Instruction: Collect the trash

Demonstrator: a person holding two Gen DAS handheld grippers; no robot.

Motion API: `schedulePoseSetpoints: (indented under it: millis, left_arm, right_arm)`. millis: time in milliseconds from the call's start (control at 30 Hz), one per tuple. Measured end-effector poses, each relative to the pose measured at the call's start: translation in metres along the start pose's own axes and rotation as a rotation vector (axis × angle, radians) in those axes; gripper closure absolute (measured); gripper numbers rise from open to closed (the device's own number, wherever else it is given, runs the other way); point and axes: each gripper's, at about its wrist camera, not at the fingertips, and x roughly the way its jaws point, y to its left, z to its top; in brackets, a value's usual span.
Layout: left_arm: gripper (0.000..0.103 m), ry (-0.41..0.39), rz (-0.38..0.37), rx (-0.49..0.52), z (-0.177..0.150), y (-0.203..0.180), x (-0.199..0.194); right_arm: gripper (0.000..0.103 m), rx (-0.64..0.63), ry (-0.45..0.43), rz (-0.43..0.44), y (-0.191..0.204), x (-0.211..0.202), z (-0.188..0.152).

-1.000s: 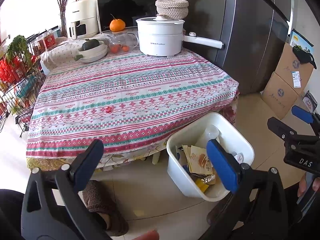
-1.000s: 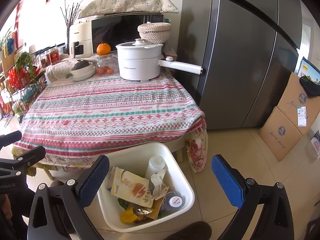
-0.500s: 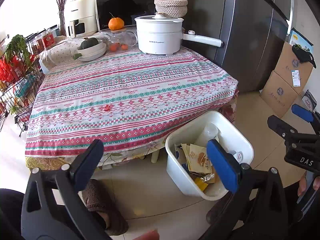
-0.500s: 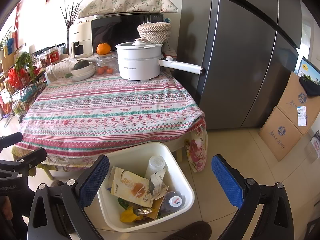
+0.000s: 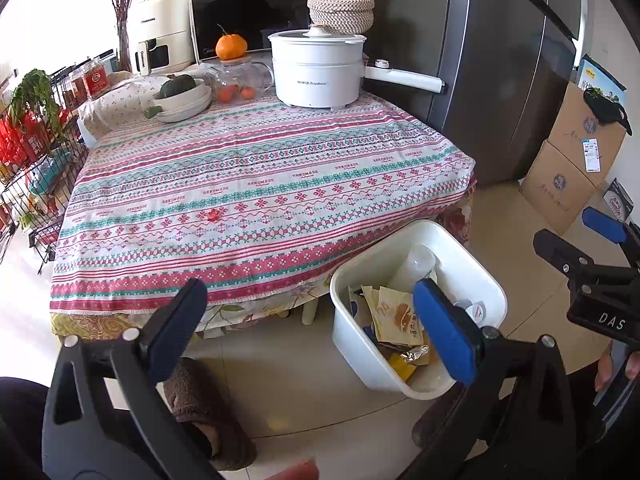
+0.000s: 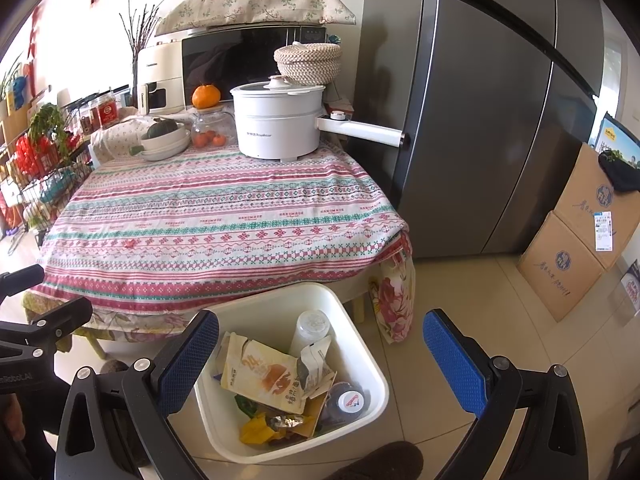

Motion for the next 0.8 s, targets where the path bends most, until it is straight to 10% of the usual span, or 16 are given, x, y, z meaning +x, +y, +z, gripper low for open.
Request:
schedulePoseSetpoints:
  millis: [800]
  left_arm:
    - [0.001, 0.032, -0.062, -0.043, 0.0010, 0.0076, -0.0005]
  right_arm:
    - [0.000, 0.000, 0.005, 0.003, 0.0049, 0.0006, -0.0015]
